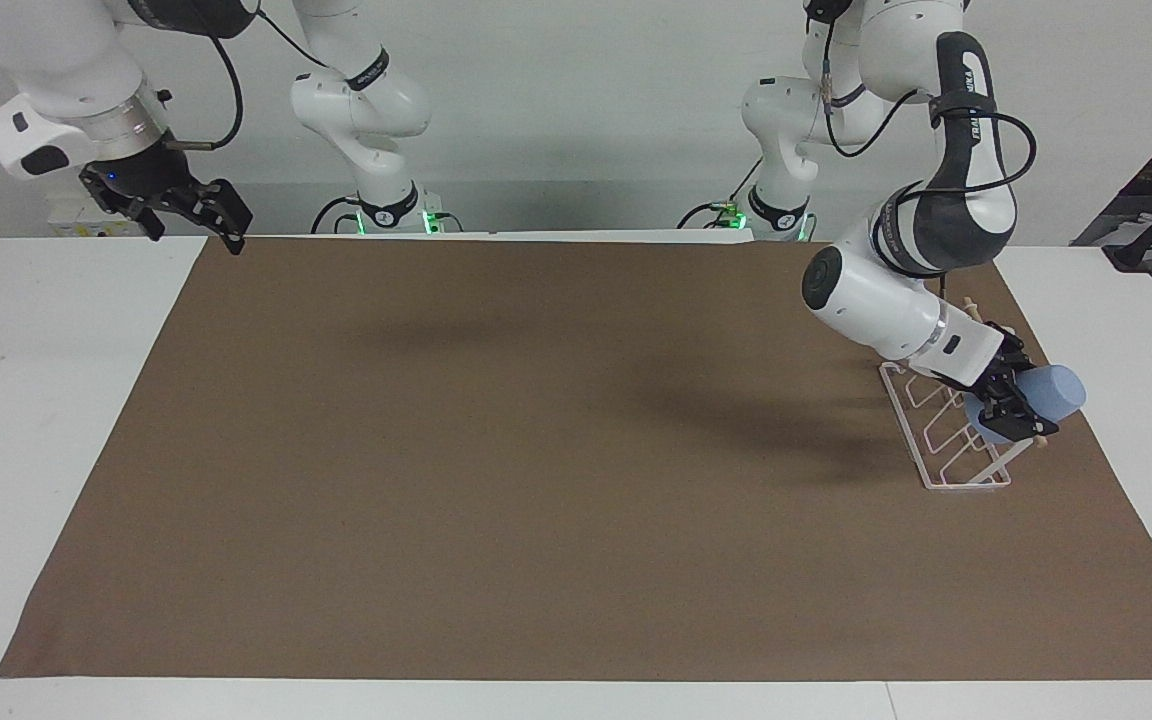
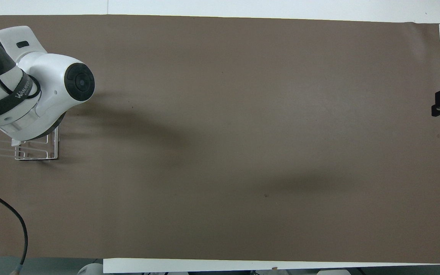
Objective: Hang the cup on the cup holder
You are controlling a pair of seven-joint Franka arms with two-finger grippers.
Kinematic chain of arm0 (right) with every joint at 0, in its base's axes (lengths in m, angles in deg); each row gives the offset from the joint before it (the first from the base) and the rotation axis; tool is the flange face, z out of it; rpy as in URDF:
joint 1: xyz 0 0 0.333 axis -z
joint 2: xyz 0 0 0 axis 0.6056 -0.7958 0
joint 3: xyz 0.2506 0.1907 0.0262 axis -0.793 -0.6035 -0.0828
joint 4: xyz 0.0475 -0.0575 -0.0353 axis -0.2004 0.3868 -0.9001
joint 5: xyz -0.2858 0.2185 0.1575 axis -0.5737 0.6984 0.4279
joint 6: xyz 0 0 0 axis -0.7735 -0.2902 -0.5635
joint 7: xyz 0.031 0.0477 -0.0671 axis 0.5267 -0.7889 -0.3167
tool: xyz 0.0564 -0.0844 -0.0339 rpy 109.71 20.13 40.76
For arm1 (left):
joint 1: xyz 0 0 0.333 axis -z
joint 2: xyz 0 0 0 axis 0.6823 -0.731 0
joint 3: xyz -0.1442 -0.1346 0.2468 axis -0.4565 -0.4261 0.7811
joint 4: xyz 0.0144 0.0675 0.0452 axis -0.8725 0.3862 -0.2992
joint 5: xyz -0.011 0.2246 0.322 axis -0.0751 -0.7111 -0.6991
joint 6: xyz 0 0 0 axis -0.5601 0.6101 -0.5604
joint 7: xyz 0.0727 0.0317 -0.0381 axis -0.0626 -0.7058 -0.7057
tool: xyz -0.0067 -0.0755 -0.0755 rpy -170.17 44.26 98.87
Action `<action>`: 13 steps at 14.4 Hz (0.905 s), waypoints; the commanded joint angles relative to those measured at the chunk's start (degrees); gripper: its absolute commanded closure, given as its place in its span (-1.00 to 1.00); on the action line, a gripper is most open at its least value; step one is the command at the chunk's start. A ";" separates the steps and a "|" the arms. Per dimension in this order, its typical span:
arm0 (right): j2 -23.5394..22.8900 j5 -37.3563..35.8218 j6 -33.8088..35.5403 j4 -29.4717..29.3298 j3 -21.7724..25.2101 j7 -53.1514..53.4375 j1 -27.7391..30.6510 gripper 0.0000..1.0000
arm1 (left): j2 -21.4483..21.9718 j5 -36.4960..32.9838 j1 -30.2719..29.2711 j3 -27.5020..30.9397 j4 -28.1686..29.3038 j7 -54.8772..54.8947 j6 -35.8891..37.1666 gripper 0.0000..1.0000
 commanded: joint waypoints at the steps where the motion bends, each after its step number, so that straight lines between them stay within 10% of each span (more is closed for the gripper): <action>1: 0.97 1.14 0.27 1.62 -0.76 -0.86 0.48 -0.99 | 1.53 -0.64 -0.95 -0.39 2.53 -1.29 -1.96 0.39; 13: 2.81 1.05 -0.17 4.52 3.81 -1.56 -4.70 -0.99 | 2.41 -0.11 -4.56 -0.39 5.96 -1.73 -7.59 0.39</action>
